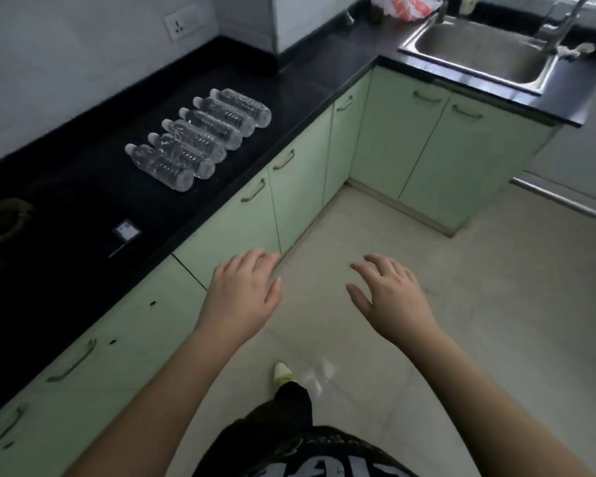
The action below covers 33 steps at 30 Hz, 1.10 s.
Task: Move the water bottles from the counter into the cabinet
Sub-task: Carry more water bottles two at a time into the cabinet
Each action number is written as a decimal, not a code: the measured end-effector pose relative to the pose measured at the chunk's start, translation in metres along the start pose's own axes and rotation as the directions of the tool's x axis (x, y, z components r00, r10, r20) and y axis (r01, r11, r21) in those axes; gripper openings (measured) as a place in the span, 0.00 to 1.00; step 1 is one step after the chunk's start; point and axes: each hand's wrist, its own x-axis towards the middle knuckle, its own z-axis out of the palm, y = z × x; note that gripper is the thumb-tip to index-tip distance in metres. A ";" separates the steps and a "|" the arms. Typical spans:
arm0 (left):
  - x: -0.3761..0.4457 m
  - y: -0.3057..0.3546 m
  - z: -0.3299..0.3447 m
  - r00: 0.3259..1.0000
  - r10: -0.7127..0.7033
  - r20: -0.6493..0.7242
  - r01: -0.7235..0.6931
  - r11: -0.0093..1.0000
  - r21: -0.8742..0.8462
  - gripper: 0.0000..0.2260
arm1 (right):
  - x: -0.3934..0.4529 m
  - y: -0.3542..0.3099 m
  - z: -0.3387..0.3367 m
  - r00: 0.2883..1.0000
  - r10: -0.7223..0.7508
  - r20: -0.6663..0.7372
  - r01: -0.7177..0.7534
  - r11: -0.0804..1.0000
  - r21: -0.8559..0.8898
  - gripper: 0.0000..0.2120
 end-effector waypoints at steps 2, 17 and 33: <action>0.022 -0.025 -0.002 0.999 -0.045 -0.006 0.044 0.999 -0.025 0.21 | 0.040 -0.013 -0.002 0.999 -0.037 0.030 0.037 0.999 -0.018 0.22; 0.194 -0.141 0.006 0.977 -0.215 0.001 0.214 0.974 -0.076 0.21 | 0.279 -0.039 -0.009 0.979 -0.193 0.059 0.194 0.981 -0.003 0.20; 0.308 -0.185 0.037 0.707 -0.705 -0.062 0.700 0.709 -0.082 0.22 | 0.543 -0.057 -0.013 0.803 -0.575 0.155 0.565 0.818 0.107 0.21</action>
